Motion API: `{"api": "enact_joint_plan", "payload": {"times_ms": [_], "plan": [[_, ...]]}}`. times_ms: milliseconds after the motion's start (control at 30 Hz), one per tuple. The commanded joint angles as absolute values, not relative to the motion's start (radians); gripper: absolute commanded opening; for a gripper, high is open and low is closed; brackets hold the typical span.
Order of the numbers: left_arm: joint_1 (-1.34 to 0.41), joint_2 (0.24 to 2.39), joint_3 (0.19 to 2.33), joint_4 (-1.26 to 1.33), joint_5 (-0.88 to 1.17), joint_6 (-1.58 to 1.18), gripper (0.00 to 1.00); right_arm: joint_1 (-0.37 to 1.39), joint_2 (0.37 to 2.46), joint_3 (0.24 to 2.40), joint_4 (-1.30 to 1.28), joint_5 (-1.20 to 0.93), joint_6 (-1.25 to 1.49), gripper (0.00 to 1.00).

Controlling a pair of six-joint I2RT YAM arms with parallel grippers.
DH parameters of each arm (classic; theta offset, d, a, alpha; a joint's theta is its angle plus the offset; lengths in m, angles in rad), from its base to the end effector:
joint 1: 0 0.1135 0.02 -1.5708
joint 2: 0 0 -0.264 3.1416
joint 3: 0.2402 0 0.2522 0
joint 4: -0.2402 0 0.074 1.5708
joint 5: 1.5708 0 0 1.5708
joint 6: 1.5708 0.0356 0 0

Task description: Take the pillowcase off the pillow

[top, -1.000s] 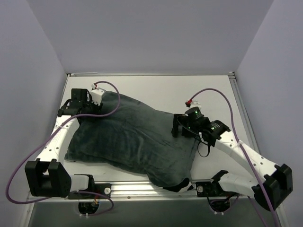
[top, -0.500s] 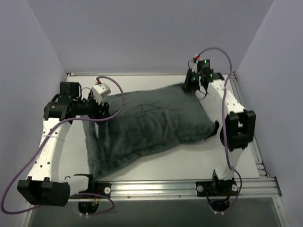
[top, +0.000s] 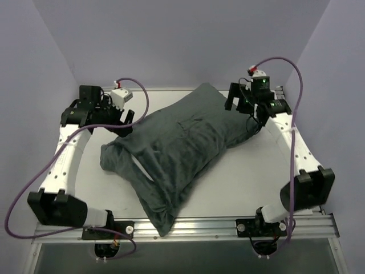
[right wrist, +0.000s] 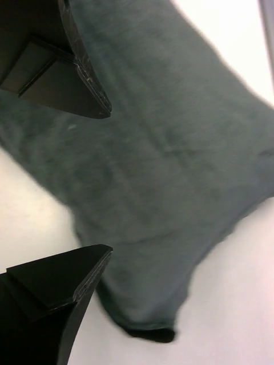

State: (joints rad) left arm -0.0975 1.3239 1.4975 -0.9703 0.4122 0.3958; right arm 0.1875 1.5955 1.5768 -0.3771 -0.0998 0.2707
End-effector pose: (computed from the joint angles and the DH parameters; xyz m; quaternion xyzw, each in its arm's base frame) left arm 0.2583 -0.0396 0.3947 0.2962 0.8601 -0.1325 0.3935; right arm 0.3663 0.0731 0.3906 0.0070 0.8317 0.1661 0.5297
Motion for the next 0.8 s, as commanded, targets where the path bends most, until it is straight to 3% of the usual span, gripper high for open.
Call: {"api": "enact_joint_plan", "payload": {"times_ms": [0, 133, 233, 333, 400, 433, 567, 767], "plan": [[-0.094, 1.452, 1.485, -0.873, 0.183, 0.356, 0.94, 0.187, 1.397, 1.372, -0.393, -0.037, 0.285, 1.0], [-0.098, 1.546, 1.476, -0.829, 0.204, 0.341, 0.94, 0.189, 1.281, 1.007, -0.276, -0.157, 0.362, 1.0], [-0.106, 1.543, 1.412, -0.807, 0.242, 0.336, 0.96, 0.198, 1.334, 0.94, -0.183, -0.239, 0.391, 0.94], [-0.12, 1.504, 1.338, -0.807, 0.27, 0.36, 0.74, 0.224, 1.465, 1.003, -0.137, -0.267, 0.405, 0.77], [-0.13, 1.468, 1.266, -0.833, 0.287, 0.405, 0.68, 0.264, 1.575, 1.11, -0.107, -0.285, 0.413, 0.6], [-0.138, 1.422, 1.247, -0.848, 0.293, 0.42, 0.66, 0.282, 1.613, 1.153, -0.098, -0.285, 0.425, 0.58], [-0.195, 1.287, 1.174, -0.993, 0.415, 0.535, 0.64, 0.392, 1.839, 1.411, -0.032, -0.317, 0.477, 0.56], [-0.518, 1.17, 1.16, -1.08, 0.345, 0.517, 0.73, 0.534, 2.291, 2.136, -0.157, -0.402, 0.545, 0.6]]}}
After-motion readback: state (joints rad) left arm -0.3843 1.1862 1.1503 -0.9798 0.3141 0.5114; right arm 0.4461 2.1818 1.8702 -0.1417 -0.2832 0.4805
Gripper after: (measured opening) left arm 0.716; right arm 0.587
